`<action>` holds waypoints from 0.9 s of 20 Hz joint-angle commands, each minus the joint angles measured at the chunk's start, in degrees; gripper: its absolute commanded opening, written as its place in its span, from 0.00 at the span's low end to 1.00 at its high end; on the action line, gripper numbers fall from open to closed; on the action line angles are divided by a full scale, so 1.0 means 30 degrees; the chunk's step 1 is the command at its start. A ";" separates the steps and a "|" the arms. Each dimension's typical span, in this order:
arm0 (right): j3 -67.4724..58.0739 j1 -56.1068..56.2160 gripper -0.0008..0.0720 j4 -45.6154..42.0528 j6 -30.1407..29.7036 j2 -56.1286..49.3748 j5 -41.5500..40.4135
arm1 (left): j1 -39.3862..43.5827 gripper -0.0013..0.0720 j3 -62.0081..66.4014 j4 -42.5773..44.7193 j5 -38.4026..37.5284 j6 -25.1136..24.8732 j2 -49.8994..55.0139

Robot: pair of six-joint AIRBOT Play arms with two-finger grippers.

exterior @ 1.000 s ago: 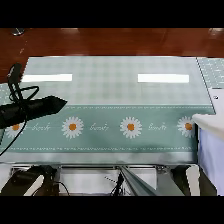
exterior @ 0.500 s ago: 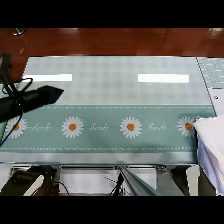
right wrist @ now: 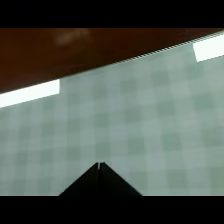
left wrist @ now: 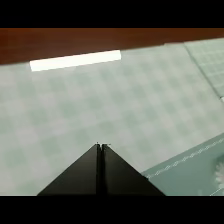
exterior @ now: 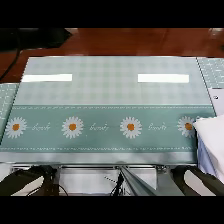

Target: Fold the shirts.

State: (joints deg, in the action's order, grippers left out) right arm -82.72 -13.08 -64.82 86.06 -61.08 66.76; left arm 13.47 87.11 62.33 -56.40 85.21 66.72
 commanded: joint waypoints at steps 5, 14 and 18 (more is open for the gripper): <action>0.1814 0.4051 0.05 -0.8233 0.3271 -0.6054 0.2186 | -0.0743 0.05 -0.4371 0.4116 -0.2011 0.1545 0.2084; 0.1880 0.3643 0.05 -0.8065 0.3512 -0.5858 0.1479 | -0.1625 0.05 -0.4852 0.4095 -0.1872 0.1778 0.2280; 0.1872 0.3643 0.05 -0.8072 0.3512 -0.5858 0.1472 | -0.1625 0.05 -0.4852 0.4087 -0.1865 0.1778 0.2375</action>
State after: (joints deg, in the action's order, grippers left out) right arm -77.12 -2.13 -88.77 96.51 -78.63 71.24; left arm 8.69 72.66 74.43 -62.00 90.43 73.65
